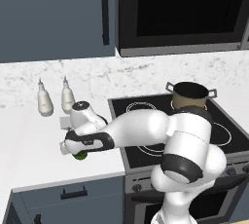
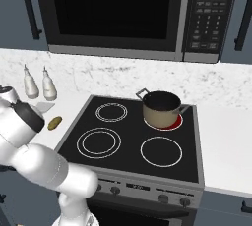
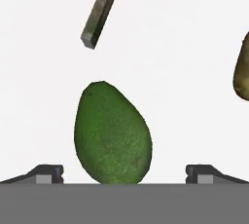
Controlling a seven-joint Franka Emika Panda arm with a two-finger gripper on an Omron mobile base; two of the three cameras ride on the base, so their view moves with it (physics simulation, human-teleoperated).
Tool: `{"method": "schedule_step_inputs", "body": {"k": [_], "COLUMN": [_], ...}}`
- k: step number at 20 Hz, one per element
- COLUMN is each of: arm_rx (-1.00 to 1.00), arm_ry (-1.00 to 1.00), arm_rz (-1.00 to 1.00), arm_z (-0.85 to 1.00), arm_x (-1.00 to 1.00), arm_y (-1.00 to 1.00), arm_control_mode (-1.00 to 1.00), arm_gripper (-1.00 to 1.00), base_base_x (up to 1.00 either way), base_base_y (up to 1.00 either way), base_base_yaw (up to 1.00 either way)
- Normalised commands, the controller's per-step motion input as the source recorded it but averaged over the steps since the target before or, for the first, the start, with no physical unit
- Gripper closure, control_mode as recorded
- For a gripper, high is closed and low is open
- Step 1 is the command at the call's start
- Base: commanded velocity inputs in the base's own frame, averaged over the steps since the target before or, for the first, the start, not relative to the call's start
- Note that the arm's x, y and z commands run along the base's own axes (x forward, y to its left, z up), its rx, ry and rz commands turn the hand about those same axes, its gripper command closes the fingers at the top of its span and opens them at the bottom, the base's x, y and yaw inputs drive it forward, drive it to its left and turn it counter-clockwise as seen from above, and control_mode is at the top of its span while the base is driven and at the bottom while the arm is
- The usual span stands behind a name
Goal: Put the avocado and potato in the pot. Retrieve the spatula and lightly stir the vegetables in the pot.
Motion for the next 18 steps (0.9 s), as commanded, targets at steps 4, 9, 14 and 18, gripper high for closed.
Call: {"method": "schedule_step_inputs", "body": {"k": [4, 9, 14, 18], "arm_rx": [-0.03, -0.03, -0.01, 0.0], "arm_ry": [0.01, 0.0, 0.01, 0.0], "arm_rz": [0.0, 0.0, 0.0, 0.0], "arm_z": [-0.26, -0.2, -0.21, -0.06], "arm_x": [0.1, 0.0, 0.0, -0.01], "arm_y": [0.06, 0.0, 0.0, -0.02], "arm_control_mode": [-1.0, -1.0, -1.0, -1.0], "arm_gripper": [-1.0, -1.0, -1.0, 1.0], "base_base_x": [0.0, 0.0, 0.0, 0.0], "base_base_y": [0.0, 0.0, 0.0, 0.0], "base_base_yaw": [0.0, 0.0, 0.0, 0.0]}}
